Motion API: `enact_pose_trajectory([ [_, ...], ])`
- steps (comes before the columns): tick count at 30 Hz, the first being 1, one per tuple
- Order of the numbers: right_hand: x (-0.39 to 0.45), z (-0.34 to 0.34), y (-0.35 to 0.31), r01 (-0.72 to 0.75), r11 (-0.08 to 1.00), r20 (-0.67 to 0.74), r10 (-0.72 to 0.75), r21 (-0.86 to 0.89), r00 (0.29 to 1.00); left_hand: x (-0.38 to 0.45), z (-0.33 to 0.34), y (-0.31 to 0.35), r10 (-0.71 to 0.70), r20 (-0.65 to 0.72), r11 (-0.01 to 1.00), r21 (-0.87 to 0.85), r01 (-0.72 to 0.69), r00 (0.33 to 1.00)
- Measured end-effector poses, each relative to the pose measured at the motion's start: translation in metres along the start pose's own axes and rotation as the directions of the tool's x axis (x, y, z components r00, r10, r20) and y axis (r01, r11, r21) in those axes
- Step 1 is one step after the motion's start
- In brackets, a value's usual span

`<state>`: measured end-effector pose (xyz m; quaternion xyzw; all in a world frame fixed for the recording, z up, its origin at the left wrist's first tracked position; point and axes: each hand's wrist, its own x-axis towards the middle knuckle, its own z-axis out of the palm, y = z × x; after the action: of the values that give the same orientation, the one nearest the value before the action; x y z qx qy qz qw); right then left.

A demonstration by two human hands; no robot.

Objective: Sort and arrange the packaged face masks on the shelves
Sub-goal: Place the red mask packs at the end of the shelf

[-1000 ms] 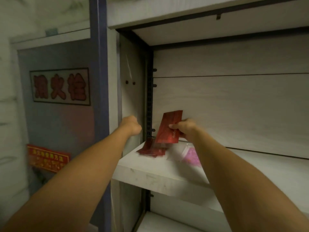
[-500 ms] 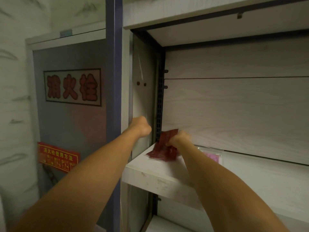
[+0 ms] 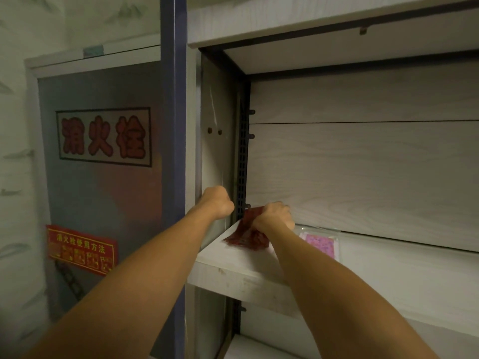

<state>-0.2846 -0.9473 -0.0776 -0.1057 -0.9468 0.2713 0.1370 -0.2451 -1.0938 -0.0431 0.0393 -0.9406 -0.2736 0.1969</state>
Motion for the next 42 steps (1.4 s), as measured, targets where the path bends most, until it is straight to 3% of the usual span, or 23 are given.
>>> enact_pose_trajectory([
  [9, 0.002, -0.062, 0.046, 0.172, 0.971, -0.030, -0.180, -0.168, 0.983, 0.004, 0.015, 0.015, 0.137, 0.044, 0.986, 0.089, -0.140, 0.990],
  [16, -0.020, -0.122, 0.117, 0.288, 0.836, 0.012, -0.319, -0.467, 0.948, -0.020, 0.040, 0.055, 0.295, 0.090, 0.914, 0.265, -0.308, 0.951],
  [25, -0.075, -0.210, 0.225, 0.202, 0.822, -0.012, -0.246, -0.533, 0.969, -0.087, 0.065, 0.158, 0.483, 0.154, 0.797, 0.330, -0.506, 0.862],
  [33, -0.156, -0.289, 0.332, 0.123, 0.834, -0.035, -0.168, -0.538, 0.985, -0.196, 0.087, 0.246, 0.521, 0.170, 0.779, 0.305, -0.547, 0.837],
  [42, -0.241, -0.363, 0.428, 0.149, 0.797, -0.033, -0.206, -0.585, 0.978, -0.327, 0.112, 0.327, 0.510, 0.182, 0.807, 0.235, -0.541, 0.841],
])
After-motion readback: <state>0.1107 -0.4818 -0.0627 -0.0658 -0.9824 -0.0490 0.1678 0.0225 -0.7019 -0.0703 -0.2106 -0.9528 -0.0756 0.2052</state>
